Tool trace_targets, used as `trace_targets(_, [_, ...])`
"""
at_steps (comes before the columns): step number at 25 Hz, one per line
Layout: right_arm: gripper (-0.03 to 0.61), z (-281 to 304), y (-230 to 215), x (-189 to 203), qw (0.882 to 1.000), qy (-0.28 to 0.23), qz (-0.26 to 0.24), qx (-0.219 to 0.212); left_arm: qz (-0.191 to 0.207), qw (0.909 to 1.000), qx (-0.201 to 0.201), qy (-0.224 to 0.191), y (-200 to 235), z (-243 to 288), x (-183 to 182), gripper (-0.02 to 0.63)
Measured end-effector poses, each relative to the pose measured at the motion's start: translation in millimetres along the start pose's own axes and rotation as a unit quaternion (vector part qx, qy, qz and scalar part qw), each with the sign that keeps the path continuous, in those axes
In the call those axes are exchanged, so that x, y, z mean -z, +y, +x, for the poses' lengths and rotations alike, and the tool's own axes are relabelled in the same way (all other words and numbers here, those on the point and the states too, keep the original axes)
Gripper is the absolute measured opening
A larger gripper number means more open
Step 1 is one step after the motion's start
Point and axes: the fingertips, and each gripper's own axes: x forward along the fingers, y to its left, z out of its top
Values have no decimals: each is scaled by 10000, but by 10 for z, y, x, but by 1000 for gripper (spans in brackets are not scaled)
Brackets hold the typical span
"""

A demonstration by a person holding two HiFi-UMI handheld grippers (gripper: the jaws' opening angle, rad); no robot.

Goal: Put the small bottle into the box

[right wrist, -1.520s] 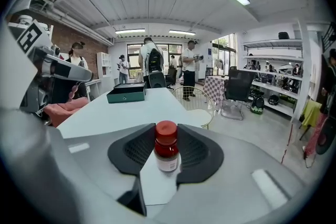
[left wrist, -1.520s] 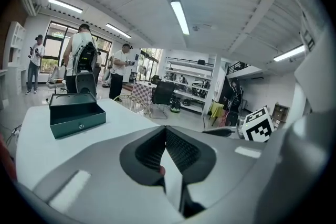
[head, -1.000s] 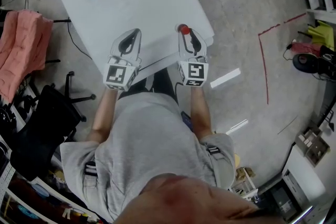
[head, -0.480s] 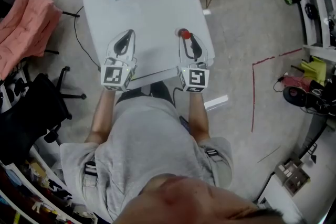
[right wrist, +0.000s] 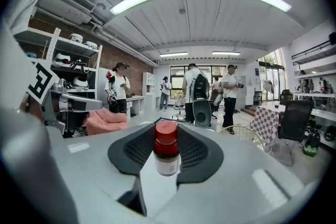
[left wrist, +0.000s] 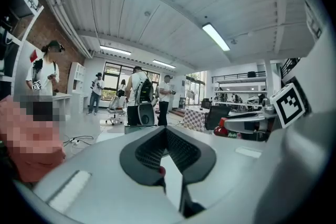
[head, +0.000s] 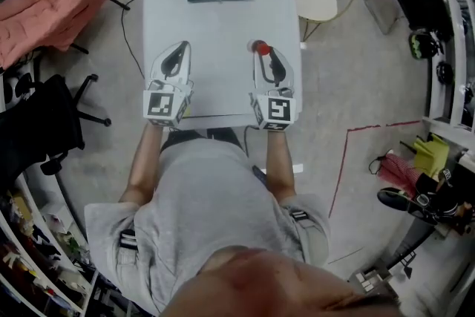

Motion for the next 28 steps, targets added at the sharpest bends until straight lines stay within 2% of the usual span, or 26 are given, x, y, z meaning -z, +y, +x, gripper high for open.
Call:
trace_targets(13, [130, 739, 266, -293, 9931, -134, -206, -1144, -132, 9941, -1068, -112, 496, 30, -9, 11])
trace_targets(18, [130, 1049, 405, -426, 9894, -135, -208, -1433, -158, 9910, -1332, -28, 643, 79, 47, 11])
trace_targets(28, [130, 1727, 615, -334, 9837, -17, -193, -1789, -350, 9839, -1746, 135, 1076, 207, 199, 11])
